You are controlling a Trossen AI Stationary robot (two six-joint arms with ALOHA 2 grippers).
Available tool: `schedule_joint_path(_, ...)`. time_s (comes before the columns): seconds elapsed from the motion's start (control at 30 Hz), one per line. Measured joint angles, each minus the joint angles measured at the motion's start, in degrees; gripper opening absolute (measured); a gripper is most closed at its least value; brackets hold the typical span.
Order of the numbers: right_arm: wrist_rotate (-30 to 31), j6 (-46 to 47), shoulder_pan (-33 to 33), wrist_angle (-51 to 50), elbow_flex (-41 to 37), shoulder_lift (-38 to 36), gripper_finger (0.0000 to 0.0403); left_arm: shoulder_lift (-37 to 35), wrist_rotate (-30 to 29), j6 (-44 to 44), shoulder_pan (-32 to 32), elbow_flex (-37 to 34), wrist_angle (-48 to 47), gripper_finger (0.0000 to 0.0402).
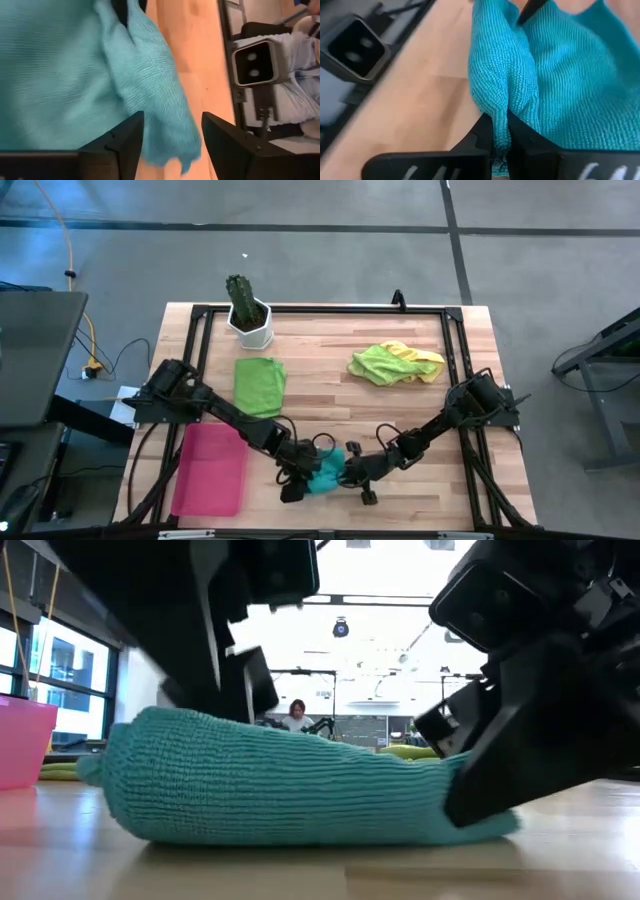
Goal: Roll microfiber towels into tight, uniform cylinder then place into a basket
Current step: Roll the blue towel
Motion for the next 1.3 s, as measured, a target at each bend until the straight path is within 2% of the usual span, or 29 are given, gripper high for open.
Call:
schedule_joint_path(0.1, -2.9, 5.8, 0.0, 0.0, 0.0, 0.0, 0.0005, -2.1, -1.4, 1.6, -0.2, 0.0, -1.5, 0.0197)
schedule_joint_path(0.37, -3.9, 23.6, -1.5, -0.4, 0.1, -0.3, 0.0005, -4.1, -10.7, 6.1, -4.3, 0.0, -1.7, 0.0197)
schedule_joint_path(0.47, -3.9, 27.9, -2.2, -0.1, 0.2, -0.4, 0.0005, -3.9, -17.3, 9.1, -7.1, 0.0, -1.7, 0.0197)
schedule_joint_path(0.6, -4.8, 33.9, -3.3, 0.4, 0.2, -0.6, 0.0005, -3.8, -29.3, 14.0, -10.9, 0.0, -1.8, 0.0197)
schedule_joint_path(0.73, -5.7, 38.5, -3.5, 0.6, 0.2, -0.7, 0.0005, -3.8, -39.0, 15.0, -13.4, 0.0, -2.7, 0.0197)
schedule_joint_path(0.97, -6.3, 43.5, -3.5, 1.0, 0.3, -0.8, 0.0005, -3.7, -40.0, 12.3, -14.3, 0.0, -5.8, 0.0197)
schedule_joint_path(1.13, -6.8, 42.7, -3.4, 1.0, 0.3, -0.8, 0.0005, -1.5, -37.4, 11.8, -14.4, 0.1, -5.4, 0.0197)
schedule_joint_path(1.3, -6.7, 41.8, -3.4, 1.0, 0.3, -0.8, 0.0005, 1.3, -37.3, 11.7, -13.8, 0.0, -5.1, 0.0197)
